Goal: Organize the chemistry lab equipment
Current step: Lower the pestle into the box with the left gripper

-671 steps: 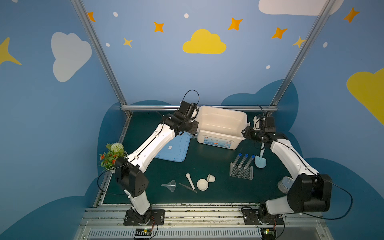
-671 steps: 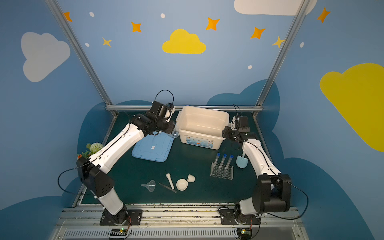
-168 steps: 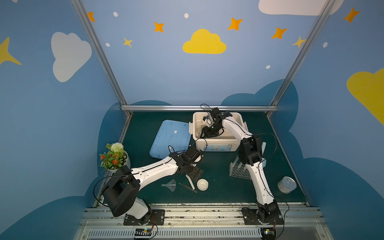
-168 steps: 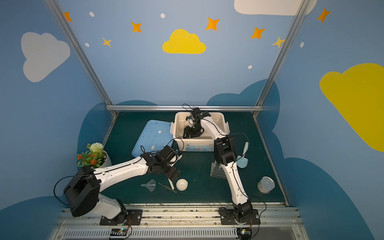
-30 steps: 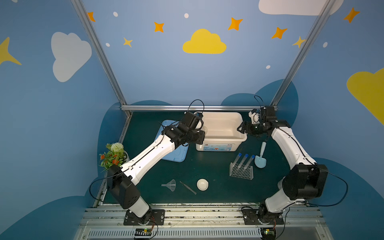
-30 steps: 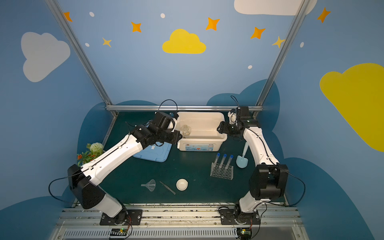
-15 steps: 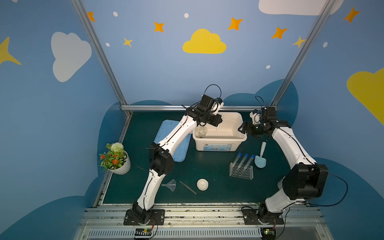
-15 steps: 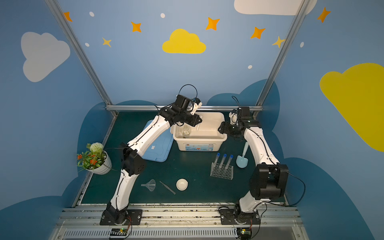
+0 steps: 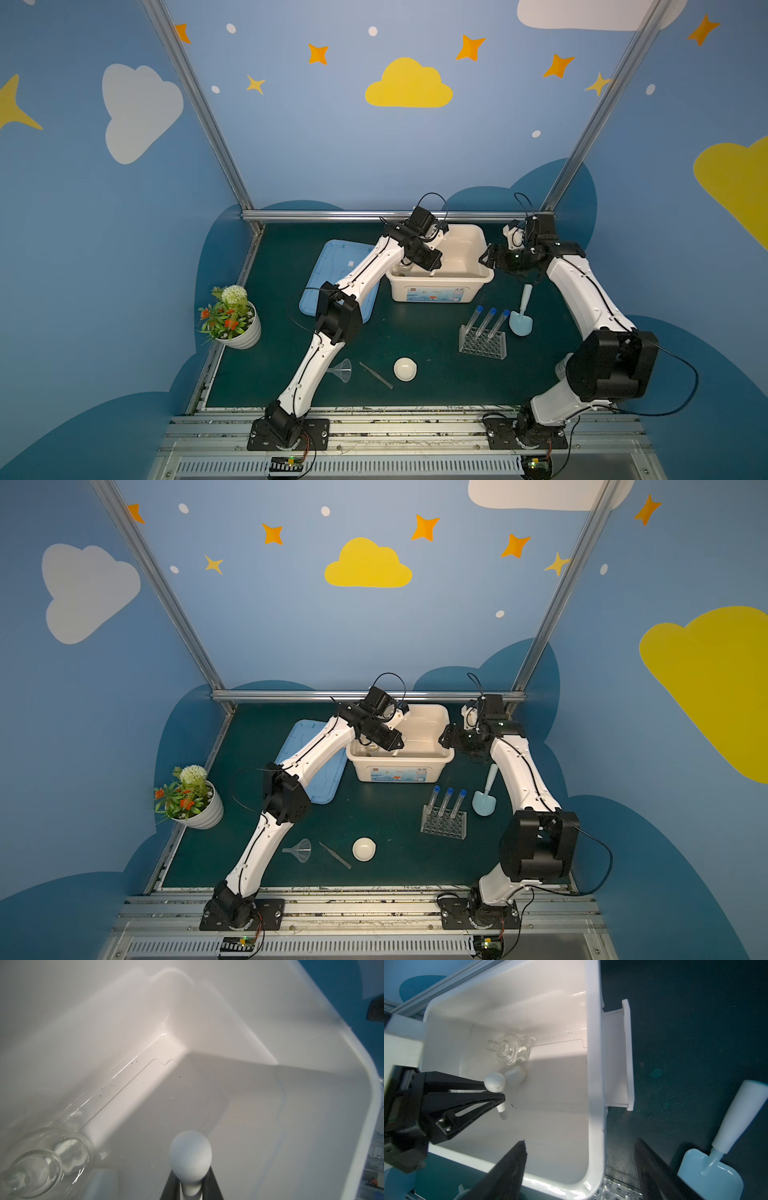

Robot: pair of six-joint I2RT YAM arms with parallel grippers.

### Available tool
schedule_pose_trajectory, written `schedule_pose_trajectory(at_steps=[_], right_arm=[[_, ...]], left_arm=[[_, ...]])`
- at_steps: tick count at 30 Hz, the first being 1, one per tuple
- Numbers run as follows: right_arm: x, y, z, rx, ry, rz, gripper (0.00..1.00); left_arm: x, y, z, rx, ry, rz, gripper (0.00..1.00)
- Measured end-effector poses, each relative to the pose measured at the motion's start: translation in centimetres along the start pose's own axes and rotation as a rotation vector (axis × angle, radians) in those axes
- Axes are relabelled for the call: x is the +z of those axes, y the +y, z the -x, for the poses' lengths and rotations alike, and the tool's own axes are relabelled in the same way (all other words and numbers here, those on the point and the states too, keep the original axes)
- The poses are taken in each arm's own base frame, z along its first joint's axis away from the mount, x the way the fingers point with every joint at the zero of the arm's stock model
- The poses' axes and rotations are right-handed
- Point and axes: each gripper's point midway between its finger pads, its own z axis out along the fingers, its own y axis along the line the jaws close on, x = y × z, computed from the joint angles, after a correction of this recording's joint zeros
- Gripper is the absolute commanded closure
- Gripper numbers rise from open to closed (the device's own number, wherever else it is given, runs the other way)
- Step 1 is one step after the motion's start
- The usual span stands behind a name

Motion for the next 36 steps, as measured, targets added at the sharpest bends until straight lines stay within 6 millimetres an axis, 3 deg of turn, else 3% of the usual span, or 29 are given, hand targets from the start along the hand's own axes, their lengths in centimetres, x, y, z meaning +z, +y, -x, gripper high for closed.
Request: schedule_pose_trajectory(at_steps=[9,28,36], right_arm=[[0.0,0.0,-0.1,0.001,0.002,-0.001,0.19],[0.3,-0.1,-0.6,0.017,0.02,0.004,0.19],[0.5,-0.2,-0.9,0.021,0.029,0.005,0.19]], left_arm=[[2.5,0.0,-2.2,0.05,0.074,-0.023,0.94],[2.9,-1.5,-2.6,0.138,0.09,-0.068,0.92],[2.7,-0.9,-2.2,0.091,0.073,-0.079,0.92]])
